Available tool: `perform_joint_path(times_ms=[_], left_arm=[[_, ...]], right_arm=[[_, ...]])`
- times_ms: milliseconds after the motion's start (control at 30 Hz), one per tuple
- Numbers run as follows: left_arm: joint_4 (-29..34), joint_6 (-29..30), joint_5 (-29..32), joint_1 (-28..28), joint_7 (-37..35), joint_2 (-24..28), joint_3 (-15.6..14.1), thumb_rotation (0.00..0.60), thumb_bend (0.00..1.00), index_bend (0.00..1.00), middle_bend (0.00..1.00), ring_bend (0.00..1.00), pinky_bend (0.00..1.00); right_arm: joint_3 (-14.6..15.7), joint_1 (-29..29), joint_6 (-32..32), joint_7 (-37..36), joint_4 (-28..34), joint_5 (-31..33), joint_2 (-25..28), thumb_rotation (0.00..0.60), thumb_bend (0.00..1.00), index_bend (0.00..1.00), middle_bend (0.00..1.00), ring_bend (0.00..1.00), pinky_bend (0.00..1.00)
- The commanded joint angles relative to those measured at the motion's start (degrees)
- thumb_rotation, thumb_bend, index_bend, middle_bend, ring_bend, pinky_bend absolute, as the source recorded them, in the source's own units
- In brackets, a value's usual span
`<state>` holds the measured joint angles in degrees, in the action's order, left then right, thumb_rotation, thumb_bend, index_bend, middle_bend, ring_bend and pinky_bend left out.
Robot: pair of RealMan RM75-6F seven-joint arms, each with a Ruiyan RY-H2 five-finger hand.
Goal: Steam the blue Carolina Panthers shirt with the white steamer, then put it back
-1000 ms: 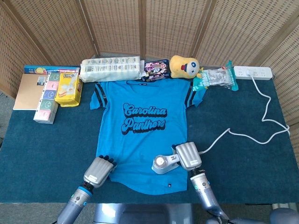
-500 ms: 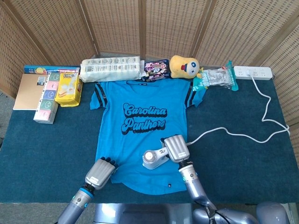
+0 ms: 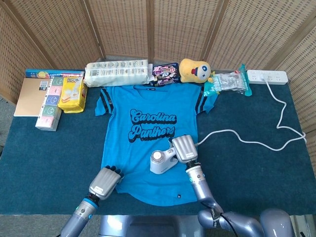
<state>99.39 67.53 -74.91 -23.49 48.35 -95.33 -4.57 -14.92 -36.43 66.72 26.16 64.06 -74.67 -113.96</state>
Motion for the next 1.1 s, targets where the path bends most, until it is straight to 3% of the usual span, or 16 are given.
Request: perform_joint_path(times_ms=[33, 667, 900, 1100], left_arm=[[-0.1, -0.1, 0.1, -0.1, 0.1, -0.1, 0.1, 0.600, 0.48, 0.58, 0.51, 0.42, 0.48], [0.1, -0.1, 1.1, -0.2, 1.0, -0.2, 0.3, 0.600, 0.48, 0.58, 0.51, 0.42, 0.48], [0.0, -0.3, 1.0, -0.3, 1.0, -0.5, 0.1, 0.600, 0.48, 0.58, 0.51, 0.42, 0.48], [-0.1, -0.1, 1.0, -0.2, 0.9, -0.4, 0.0, 0.600, 0.48, 0.58, 0.51, 0.42, 0.48]], right_arm=[[-0.9, -0.7, 0.0, -0.9, -1.6, 0.3, -0.1, 0.600, 0.40, 0.70, 0.73, 0.75, 0.66], [-4.3, -3.6, -0.1, -5.7, -14.0, 2.4, -1.9, 0.600, 0.40, 0.70, 0.73, 0.75, 0.66], [-2.3, -3.0, 0.6, -6.3, -12.1, 1.2, -2.0, 0.600, 0.40, 0.70, 0.73, 0.75, 0.66], [1.2, -1.8, 2.4, -6.4, -5.8, -1.7, -1.6, 0.600, 0.40, 0.70, 0.73, 0.75, 0.66]])
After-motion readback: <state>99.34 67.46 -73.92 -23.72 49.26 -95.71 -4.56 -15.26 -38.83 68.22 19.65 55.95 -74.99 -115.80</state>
